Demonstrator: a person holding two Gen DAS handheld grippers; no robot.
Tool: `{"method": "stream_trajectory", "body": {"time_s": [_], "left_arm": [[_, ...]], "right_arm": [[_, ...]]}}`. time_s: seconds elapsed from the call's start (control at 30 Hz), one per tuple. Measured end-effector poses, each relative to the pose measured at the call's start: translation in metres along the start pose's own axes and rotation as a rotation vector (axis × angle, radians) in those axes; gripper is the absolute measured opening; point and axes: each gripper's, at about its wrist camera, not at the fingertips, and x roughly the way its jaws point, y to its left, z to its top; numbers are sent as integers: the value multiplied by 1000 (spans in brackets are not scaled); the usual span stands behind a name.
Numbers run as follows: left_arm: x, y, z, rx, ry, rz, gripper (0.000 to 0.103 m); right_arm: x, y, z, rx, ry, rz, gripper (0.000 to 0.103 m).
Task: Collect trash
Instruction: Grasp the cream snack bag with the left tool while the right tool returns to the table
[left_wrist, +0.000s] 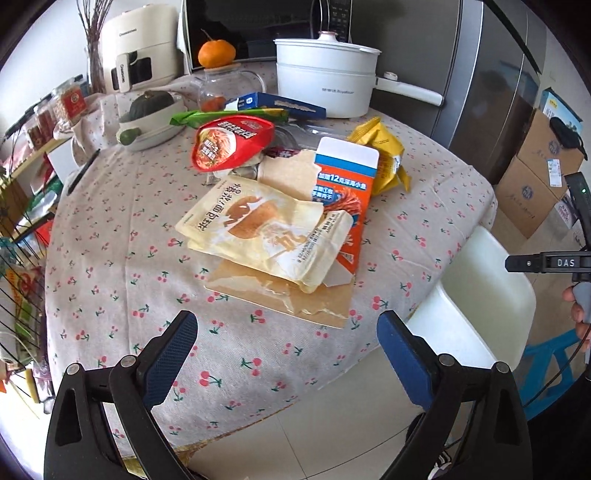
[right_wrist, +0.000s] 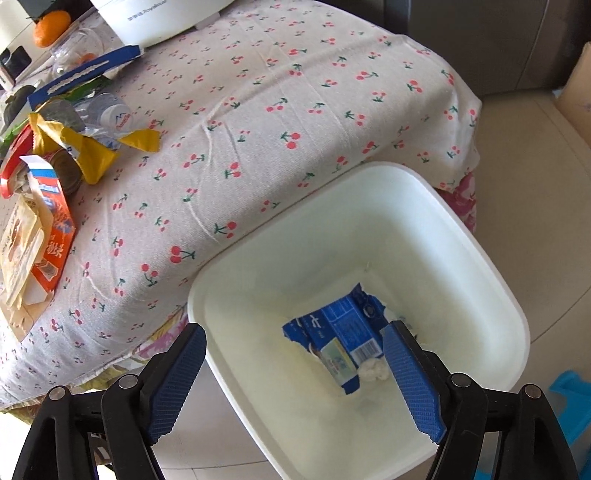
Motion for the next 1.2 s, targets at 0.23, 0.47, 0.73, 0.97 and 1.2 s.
{"method": "stream_trajectory", "body": {"time_s": [0.23, 0.47, 0.73, 0.97, 1.2], "left_arm": [[27, -13, 19, 94, -23, 30, 97], [63, -30, 42, 148, 10, 45, 89], [97, -28, 53, 91, 80, 47, 66], [98, -34, 57, 101, 91, 32, 21], [64, -21, 64, 46, 5, -3, 9]], "right_arm": [[-1, 23, 4, -54, -8, 33, 84], [-1, 33, 12, -70, -12, 60, 84], [9, 42, 20, -96, 1, 54, 84], [10, 42, 23, -106, 3, 51, 84], [4, 43, 24, -108, -13, 54, 84]]}}
